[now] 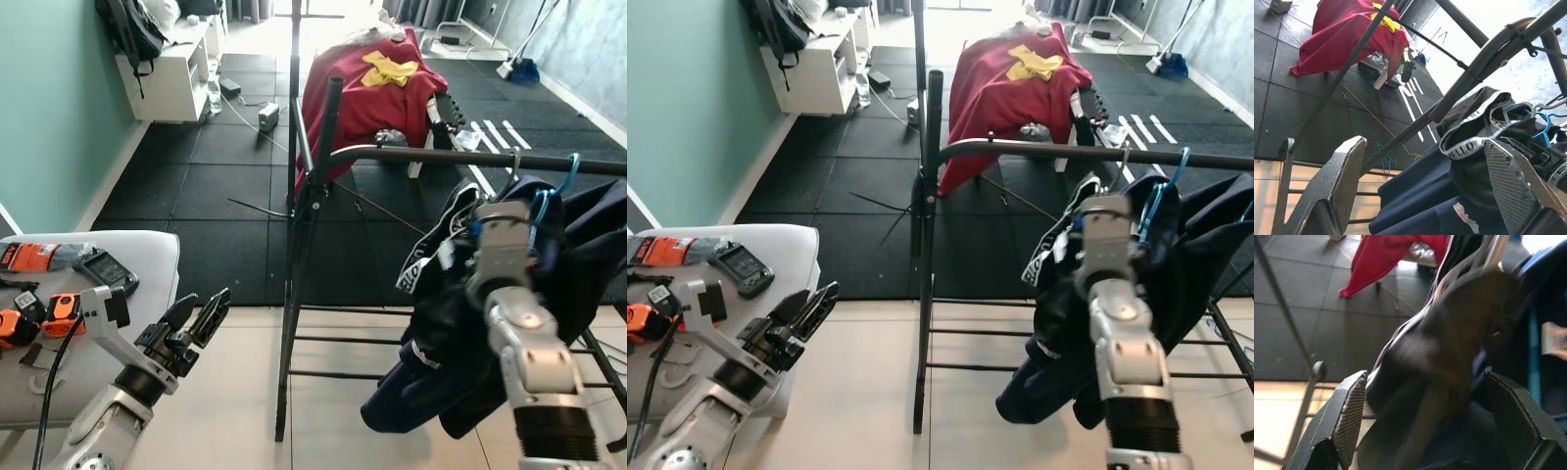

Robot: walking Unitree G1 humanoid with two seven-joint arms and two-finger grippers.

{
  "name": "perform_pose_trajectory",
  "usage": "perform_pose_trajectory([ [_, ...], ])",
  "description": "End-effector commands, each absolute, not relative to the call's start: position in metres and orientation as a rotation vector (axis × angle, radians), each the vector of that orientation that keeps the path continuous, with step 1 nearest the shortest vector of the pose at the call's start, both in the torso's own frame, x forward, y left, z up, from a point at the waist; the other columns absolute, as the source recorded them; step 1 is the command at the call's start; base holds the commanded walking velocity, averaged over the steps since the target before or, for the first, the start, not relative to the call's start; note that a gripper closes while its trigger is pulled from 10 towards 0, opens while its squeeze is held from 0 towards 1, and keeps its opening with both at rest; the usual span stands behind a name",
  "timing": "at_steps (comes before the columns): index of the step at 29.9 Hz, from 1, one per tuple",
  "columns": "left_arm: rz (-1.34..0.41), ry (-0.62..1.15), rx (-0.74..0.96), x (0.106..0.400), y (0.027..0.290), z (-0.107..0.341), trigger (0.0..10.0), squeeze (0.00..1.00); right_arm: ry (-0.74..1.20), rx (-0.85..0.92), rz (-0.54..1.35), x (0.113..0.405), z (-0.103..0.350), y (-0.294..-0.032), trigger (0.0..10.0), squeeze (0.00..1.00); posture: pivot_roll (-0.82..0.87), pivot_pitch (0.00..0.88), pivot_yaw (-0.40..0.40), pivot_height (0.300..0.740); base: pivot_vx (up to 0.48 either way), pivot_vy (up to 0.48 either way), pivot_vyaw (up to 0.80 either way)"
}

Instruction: Hang hanger

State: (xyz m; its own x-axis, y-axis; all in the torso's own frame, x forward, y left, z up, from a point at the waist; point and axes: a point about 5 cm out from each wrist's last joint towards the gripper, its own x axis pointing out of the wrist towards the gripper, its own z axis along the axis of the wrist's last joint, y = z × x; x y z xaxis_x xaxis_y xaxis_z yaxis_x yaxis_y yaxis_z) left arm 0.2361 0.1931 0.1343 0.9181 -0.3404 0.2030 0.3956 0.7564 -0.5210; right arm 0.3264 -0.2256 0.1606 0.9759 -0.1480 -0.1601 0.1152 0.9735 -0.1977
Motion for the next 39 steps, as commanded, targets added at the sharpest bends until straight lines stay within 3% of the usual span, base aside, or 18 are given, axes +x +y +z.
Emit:
perform_pose_trajectory([
  [1,-0.394,-0.09,-0.586,0.233,0.195,0.133,10.0,0.0,0.19,-0.174,-0.124,0.326,0.157,-0.225,10.0,0.0,-0.05,0.1,-0.023,0.74,0.0,0.0,0.0],
  [7,-0.391,-0.089,-0.582,0.233,0.196,0.133,10.0,0.0,0.173,-0.156,-0.118,0.328,0.161,-0.222,10.0,0.0,-0.05,0.101,-0.022,0.74,0.0,0.0,0.0],
  [8,-0.39,-0.089,-0.582,0.233,0.196,0.133,10.0,0.0,0.16,-0.148,-0.114,0.328,0.163,-0.221,3.9,0.0,-0.05,0.101,-0.021,0.74,0.0,0.0,0.0],
  [9,-0.39,-0.089,-0.582,0.233,0.196,0.133,10.0,0.0,0.152,-0.139,-0.109,0.327,0.164,-0.221,0.0,0.0,-0.05,0.101,-0.02,0.74,0.0,0.0,0.0],
  [24,-0.389,-0.087,-0.585,0.233,0.196,0.133,10.0,0.0,0.122,-0.12,-0.09,0.328,0.174,-0.218,0.0,0.0,-0.05,0.103,-0.02,0.74,0.0,0.0,0.0],
  [39,-0.426,-0.071,-0.599,0.232,0.194,0.132,10.0,0.0,-0.024,-0.052,0.0,0.323,0.187,-0.191,0.0,0.0,-0.05,0.107,-0.015,0.74,0.0,0.0,0.0],
])
